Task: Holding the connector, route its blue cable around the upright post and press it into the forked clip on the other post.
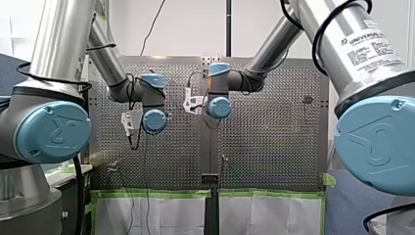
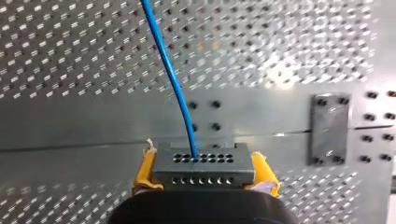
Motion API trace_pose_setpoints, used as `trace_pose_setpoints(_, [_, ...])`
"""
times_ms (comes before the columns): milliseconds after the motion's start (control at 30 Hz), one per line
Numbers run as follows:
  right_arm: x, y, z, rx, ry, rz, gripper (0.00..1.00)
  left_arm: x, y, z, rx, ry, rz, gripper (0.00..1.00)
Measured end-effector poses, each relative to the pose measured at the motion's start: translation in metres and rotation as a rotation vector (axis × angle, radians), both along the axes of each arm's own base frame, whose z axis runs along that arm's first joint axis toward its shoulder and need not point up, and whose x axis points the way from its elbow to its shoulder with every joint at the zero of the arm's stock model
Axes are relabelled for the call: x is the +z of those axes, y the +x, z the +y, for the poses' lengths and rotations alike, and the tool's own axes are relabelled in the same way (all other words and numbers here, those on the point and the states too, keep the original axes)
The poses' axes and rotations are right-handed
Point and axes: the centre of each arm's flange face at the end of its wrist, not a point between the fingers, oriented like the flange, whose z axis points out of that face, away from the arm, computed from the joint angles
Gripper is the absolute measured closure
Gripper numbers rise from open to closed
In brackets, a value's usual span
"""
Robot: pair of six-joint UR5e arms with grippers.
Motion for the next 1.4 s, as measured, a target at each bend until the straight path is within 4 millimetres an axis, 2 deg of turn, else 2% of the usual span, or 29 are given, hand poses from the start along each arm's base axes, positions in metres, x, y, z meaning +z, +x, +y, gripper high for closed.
trace_pose_setpoints(233, [0.026, 0.01, -0.008, 0.019, -0.006, -0.002, 1.0, 0.043, 0.015, 0.009, 0.064, -0.056, -0.057, 1.0])
trace_pose_setpoints(567, [0.057, 0.021, -0.015, 0.044, -0.015, 0.001, 1.0, 0.102, 0.026, 0.023, 0.11, -0.104, -0.125, 1.0])
trace_pose_setpoints(1000, [0.103, 0.036, -0.024, 0.095, -0.032, -0.006, 1.0, 0.154, 0.031, 0.059, 0.136, -0.108, -0.176, 1.0])
trace_pose_setpoints(1233, [0.132, 0.041, -0.03, 0.109, -0.052, -0.025, 1.0, 0.201, 0.037, 0.08, 0.146, -0.118, -0.268, 1.0])
trace_pose_setpoints(1400, [0.153, 0.045, -0.034, 0.12, -0.07, -0.045, 1.0, 0.223, 0.042, 0.084, 0.137, -0.119, -0.302, 1.0])
